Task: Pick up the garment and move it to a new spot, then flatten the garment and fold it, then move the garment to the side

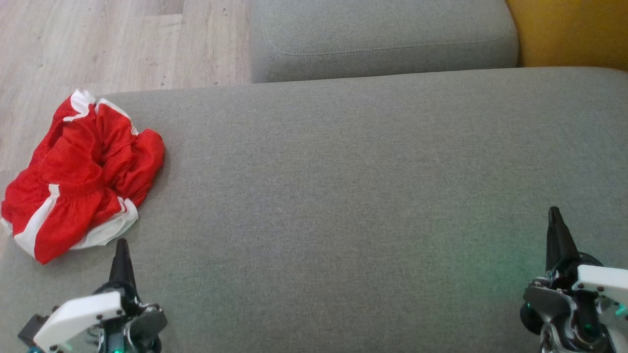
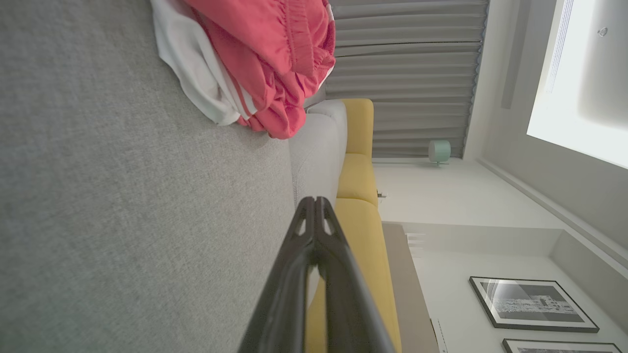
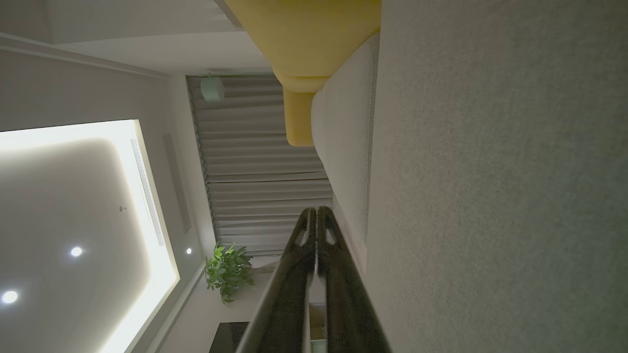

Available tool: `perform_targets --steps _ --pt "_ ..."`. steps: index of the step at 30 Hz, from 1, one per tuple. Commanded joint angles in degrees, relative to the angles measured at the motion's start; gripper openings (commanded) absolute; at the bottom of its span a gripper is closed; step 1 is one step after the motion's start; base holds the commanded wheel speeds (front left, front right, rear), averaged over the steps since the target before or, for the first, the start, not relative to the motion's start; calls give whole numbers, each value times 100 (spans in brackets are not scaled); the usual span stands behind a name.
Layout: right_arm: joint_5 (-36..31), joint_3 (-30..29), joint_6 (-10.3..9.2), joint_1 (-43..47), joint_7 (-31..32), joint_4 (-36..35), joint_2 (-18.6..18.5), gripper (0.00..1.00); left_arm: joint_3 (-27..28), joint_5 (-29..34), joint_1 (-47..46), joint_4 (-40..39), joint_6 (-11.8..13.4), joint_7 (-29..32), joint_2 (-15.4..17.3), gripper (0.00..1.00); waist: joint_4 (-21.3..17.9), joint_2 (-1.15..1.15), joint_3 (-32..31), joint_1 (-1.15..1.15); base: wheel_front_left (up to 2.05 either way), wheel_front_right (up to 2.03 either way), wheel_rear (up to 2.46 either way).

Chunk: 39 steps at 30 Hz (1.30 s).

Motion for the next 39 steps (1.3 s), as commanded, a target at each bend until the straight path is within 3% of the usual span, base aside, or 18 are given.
perform_targets --steps 1,2,6,14,39 --pt "-6 121 22 -288 32 -211 -27 0 229 -32 -270 -210 -40 17 23 0 0 0 0 0 0 0 0" --pt "0 8 0 24 -2 89 4 100 -25 3 27 80 4 -2 0 100 0 0 0 0 0 0 0" --pt "-3 29 -2 249 -13 409 24 100 -59 11 240 398 4 -15 -16 100 0 0 2 0 0 0 0" --pt "-229 201 0 233 -150 386 12 100 -101 384 232 345 3 -152 -14 100 -6 0 -40 0 0 0 0" --pt "-2506 677 5 325 -590 141 10 100 -514 2480 330 -172 324 -594 -5 100 -71 0 -239 0 0 0 0"
